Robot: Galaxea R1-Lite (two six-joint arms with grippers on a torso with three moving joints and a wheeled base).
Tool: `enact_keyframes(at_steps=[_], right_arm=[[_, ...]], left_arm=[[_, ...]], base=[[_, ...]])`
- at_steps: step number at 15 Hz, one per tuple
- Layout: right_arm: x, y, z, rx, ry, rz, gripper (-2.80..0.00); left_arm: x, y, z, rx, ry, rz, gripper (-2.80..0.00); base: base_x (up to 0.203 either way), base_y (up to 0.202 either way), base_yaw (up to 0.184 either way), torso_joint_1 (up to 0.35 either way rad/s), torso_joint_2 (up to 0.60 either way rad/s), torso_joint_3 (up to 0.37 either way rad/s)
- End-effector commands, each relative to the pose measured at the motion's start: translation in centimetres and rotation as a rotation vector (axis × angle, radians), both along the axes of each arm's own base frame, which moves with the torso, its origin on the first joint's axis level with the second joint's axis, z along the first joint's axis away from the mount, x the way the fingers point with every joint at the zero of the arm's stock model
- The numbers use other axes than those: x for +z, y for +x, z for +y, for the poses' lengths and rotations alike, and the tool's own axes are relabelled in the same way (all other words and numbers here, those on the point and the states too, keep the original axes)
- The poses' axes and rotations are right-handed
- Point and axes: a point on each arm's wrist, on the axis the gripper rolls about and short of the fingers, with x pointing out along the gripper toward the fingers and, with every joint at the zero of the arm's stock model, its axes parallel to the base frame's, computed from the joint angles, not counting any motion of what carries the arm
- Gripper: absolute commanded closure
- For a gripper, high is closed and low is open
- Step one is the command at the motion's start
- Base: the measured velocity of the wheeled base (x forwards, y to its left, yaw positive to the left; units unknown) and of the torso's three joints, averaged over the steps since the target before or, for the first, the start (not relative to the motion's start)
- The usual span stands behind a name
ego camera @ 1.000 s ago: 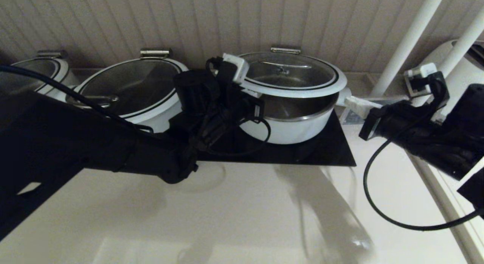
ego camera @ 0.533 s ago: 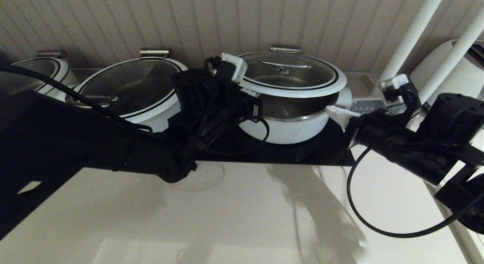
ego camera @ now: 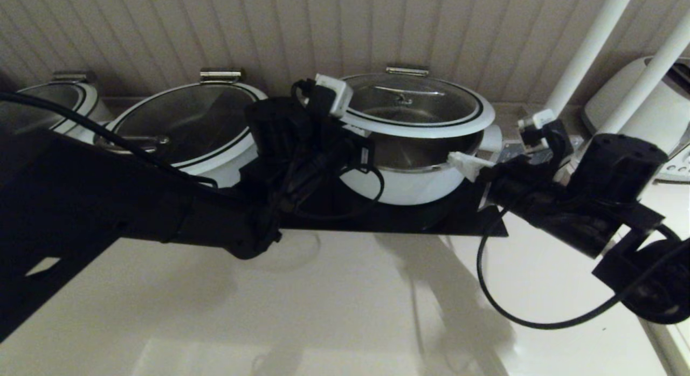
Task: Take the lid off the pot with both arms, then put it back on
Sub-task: Open the pot lid completely
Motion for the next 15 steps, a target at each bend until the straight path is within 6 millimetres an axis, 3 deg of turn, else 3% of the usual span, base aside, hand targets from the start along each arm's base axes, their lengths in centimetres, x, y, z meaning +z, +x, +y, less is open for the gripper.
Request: enact_keyframes(at_steps=[1,4,15], right_arm=[[-0.1,1.1,0.5,0.002,0.003,-0.012,0.00],[0.0,2.3,0.9,0.000,0.008,-0.024,0.00],[0.3,3.7,1.4,-0.008,0.039,-0.102,0.00]], left_arm=[[0.3,0.1,0.0,0.000,-0.008,-0.010,0.00],[0.4,0.1,-0.1,0.000,-0.010,-0.014,0.00],[0.2,-0.1,0.0,-0.002,-0.007,-0.011,0.00]], base=[[0.000,0.000,0.000,0.000,0.00,0.000],[0.000,0.000,0.000,0.000,0.00,0.000],[0.000,0.000,0.000,0.000,0.00,0.000]])
